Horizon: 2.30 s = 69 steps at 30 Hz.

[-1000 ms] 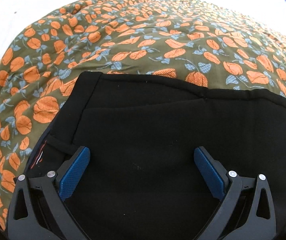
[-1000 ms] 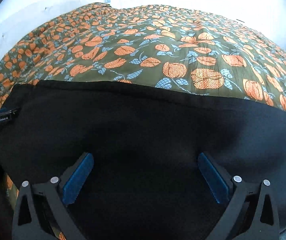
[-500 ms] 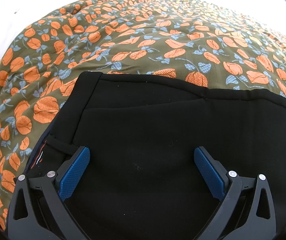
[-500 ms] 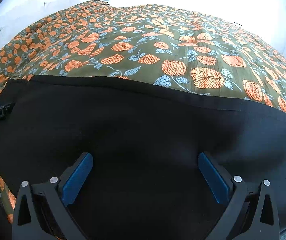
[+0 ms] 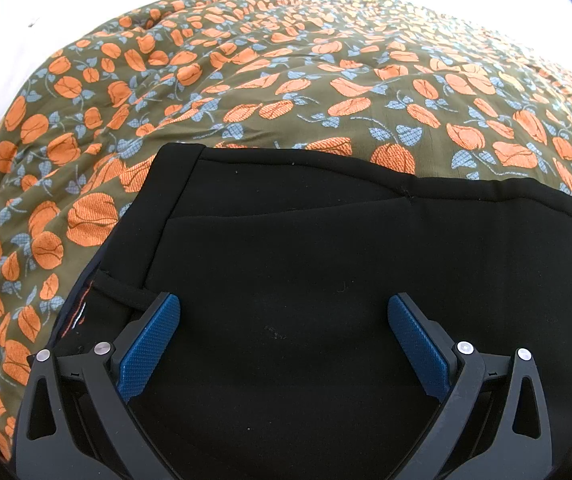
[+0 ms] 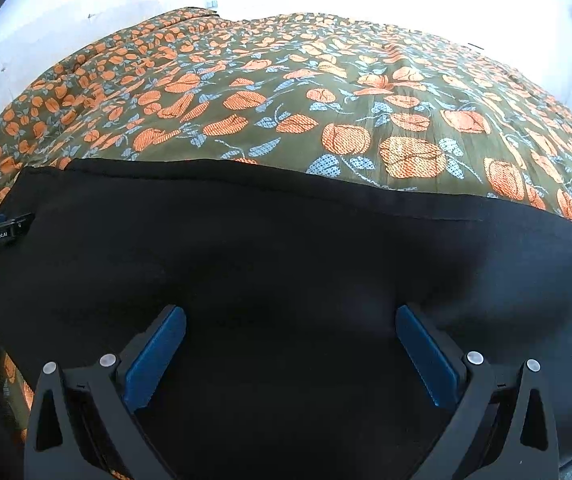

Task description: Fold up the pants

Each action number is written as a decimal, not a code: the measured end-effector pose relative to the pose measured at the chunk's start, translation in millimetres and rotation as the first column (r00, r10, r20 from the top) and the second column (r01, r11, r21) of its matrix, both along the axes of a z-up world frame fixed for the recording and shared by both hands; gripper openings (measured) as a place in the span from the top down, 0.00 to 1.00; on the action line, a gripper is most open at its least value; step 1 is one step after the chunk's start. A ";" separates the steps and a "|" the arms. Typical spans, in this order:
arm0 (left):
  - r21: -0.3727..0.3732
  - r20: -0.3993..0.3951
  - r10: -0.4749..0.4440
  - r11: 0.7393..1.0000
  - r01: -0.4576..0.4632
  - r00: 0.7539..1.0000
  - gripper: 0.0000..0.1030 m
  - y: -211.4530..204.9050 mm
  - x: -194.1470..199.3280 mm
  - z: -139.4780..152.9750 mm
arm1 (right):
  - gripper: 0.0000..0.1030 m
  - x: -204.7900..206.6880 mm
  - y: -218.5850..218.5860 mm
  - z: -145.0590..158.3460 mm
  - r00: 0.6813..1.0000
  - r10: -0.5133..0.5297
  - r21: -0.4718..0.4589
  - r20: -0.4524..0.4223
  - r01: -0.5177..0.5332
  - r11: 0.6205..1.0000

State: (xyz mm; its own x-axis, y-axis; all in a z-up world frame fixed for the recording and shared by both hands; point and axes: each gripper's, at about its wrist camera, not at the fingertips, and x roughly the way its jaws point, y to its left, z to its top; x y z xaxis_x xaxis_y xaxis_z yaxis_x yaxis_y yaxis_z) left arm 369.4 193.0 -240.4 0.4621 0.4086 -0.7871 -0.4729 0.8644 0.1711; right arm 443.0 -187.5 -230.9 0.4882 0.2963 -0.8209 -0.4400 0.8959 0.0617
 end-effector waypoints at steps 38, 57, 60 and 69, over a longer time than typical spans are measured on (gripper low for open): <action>-0.253 0.069 -0.180 0.948 0.191 0.981 0.01 -22.1 -56.3 77.3 | 0.11 -147.4 -245.6 104.9 0.898 -0.300 0.406 -0.321 0.417 0.813; -0.229 -0.148 -0.355 0.920 0.318 0.923 0.00 -115.9 -179.7 20.5 | 0.10 -257.0 -335.7 46.5 0.722 -0.587 0.164 -0.367 0.671 0.723; -0.253 -0.130 -0.182 0.957 0.145 0.975 0.00 -62.2 -194.1 21.5 | 0.03 -254.5 -308.6 46.6 0.753 -0.579 0.089 -0.314 0.630 0.771; -0.260 0.034 -0.117 0.958 0.122 0.993 0.01 -46.8 -179.0 61.1 | 0.00 -247.4 -284.5 49.5 0.758 -0.619 -0.019 -0.204 0.629 0.777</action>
